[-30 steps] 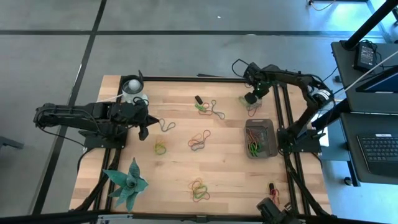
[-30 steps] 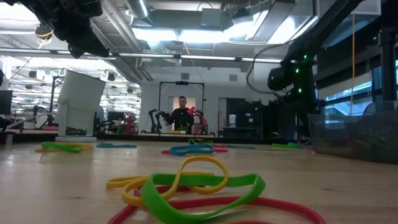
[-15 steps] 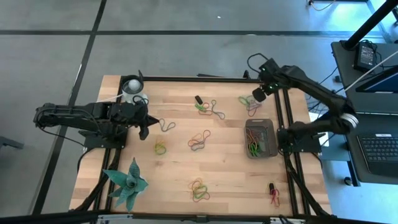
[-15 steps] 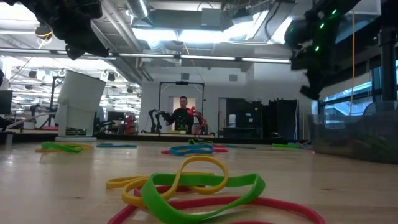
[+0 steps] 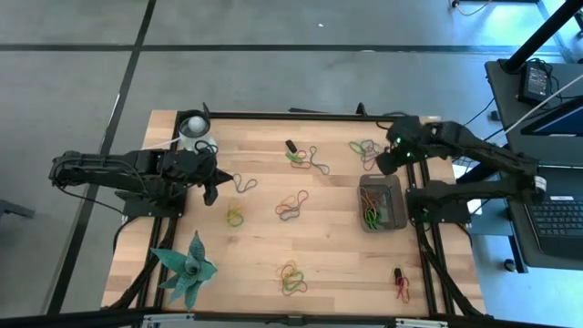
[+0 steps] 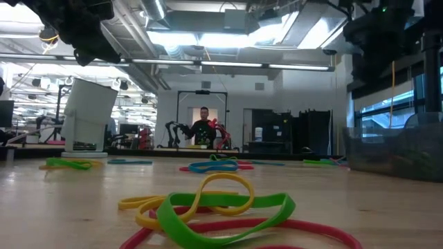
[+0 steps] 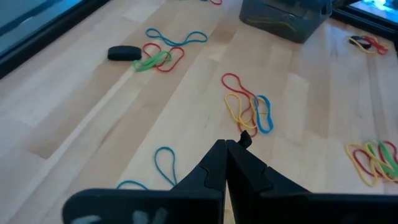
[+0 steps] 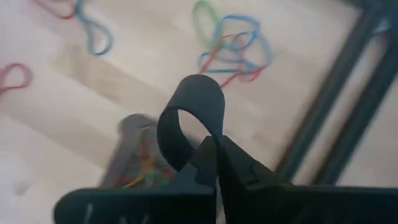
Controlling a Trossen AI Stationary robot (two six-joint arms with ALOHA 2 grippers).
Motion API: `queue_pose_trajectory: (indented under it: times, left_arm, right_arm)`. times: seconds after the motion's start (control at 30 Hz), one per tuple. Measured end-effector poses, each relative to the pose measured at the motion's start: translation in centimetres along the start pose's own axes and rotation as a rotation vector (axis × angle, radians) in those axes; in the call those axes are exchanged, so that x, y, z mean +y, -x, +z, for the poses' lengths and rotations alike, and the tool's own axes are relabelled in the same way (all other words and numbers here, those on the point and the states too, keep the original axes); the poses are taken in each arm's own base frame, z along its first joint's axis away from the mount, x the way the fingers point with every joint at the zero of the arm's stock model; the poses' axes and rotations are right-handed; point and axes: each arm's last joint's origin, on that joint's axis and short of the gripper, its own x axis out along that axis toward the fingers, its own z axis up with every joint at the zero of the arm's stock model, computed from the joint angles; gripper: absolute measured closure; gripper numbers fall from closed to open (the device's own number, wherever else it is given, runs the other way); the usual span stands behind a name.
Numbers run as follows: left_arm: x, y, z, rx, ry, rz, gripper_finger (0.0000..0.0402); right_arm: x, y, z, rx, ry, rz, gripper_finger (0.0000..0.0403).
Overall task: Pick and place rubber bands into bin
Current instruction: Put the black rubber band into the black bin
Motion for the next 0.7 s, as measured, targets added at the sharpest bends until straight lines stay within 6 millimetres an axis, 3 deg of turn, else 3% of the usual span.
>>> queue_pose_trajectory:
  times: [0.17,0.37,0.7]
  left_arm:
    - [-0.2,0.0,-0.1,0.026,-0.044,-0.068,0.0398]
    - [-0.4,0.0,-0.2,0.051,-0.055,-0.136,0.0398]
    - [-0.4,0.0,-0.2,0.05,-0.097,-0.14,0.0398]
  right_arm:
    - [2.5,-0.6,-1.4,0.053,-0.047,0.015,0.0402]
    - [4.6,-3.1,-3.9,0.185,-0.067,-0.045,0.0403]
    - [4.6,-9.3,-8.1,0.361,-0.109,-0.133,0.0403]
